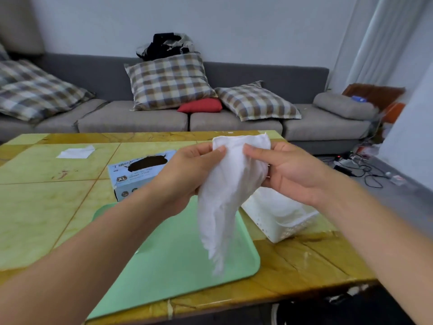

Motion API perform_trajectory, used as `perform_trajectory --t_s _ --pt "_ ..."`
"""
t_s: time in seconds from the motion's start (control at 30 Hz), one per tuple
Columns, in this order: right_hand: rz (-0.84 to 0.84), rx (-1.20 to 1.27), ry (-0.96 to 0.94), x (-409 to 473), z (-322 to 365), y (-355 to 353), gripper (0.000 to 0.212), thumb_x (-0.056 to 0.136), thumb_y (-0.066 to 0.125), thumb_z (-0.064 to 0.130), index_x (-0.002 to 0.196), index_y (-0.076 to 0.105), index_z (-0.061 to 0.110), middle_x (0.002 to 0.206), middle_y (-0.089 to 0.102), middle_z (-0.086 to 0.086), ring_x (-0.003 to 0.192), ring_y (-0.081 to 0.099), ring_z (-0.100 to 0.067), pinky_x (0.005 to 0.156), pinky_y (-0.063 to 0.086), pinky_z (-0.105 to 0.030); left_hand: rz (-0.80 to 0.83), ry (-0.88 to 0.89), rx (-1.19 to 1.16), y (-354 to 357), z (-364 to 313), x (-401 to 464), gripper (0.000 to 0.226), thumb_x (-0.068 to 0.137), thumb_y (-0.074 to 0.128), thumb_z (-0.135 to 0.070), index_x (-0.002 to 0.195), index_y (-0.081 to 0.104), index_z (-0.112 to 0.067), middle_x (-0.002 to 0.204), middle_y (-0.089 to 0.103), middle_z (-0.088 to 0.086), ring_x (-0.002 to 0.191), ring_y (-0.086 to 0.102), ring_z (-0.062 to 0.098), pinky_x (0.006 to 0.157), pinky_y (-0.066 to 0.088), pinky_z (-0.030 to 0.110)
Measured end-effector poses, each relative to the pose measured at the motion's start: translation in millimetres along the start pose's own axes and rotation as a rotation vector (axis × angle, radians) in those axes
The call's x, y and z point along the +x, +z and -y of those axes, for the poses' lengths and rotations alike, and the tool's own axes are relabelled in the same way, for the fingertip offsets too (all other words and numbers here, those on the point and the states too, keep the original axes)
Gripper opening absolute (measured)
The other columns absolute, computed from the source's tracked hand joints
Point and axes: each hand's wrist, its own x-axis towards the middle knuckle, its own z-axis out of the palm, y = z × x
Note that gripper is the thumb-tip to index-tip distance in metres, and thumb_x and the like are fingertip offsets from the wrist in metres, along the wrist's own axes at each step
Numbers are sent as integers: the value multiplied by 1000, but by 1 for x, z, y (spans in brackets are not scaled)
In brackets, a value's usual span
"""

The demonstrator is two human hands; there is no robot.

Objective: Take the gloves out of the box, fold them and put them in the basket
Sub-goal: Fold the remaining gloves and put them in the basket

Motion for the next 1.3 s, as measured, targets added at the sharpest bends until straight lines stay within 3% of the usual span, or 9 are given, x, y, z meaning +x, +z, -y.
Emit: perform_trajectory --t_s 0.2,0.4,0.63,0.73,0.83,1.0,1.17,1.23,1.3 --pt "-118 -122 31 66 70 -59 43 88 73 20 129 67 7 128 69 -15 114 67 -26 110 47 -47 -1 -1 73 28 -65 99 25 101 59 -32 118 71 -18 106 77 -2 95 73 13 71 56 26" --pt "-180 -169 -310 112 98 -109 33 83 76 26 112 72 10 111 76 -10 106 72 -25 91 58 -40 54 338 4 42 -85 163 23 102 58 -24 106 73 -8 89 75 1 73 70 9 61 53 22" --pt "-62 -413 -192 90 -34 -157 23 82 77 9 105 75 7 100 78 0 91 72 -10 83 56 -23 166 526 555 51 51 159 40 98 64 -22 68 54 2 64 45 8 60 39 10 60 37 26" --pt "50 -539 -122 66 -79 -169 17 80 81 7 87 79 22 86 77 7 80 68 -3 73 52 -21 230 600 781 60 99 138 32 95 68 -28 71 62 -7 68 61 2 63 53 13 65 48 33" --pt "117 -683 -101 50 -92 -175 17 81 82 3 90 80 17 89 78 5 83 72 -8 74 53 -25 335 619 941 70 107 117 26 94 58 -42 92 73 -21 86 69 -6 77 61 14 67 51 39" --pt "369 -901 58 31 -75 -176 23 80 81 26 102 80 27 115 73 20 117 63 0 109 42 -25 489 581 1107 79 92 97 41 88 47 -56 99 75 -28 96 72 -9 84 62 7 72 52 34" --pt "135 -1104 -119 50 -50 -154 19 80 77 57 83 79 38 99 76 18 95 70 -11 92 54 -40 214 548 1156 79 73 116 40 88 46 -48 86 75 -21 87 72 -2 80 64 19 71 51 34" --pt "202 -1282 -66 67 -50 -135 59 66 89 51 120 68 36 119 62 26 106 57 -1 98 50 -34 129 465 1348 81 68 133 27 85 58 -46 93 74 -26 95 71 -5 90 64 20 77 46 30" --pt "374 -1406 134 82 -57 -115 106 53 96 53 144 44 36 139 47 22 124 48 -5 105 45 -33 252 263 1538 85 71 147 22 83 63 -46 85 67 -25 91 64 -3 92 61 23 76 45 31"
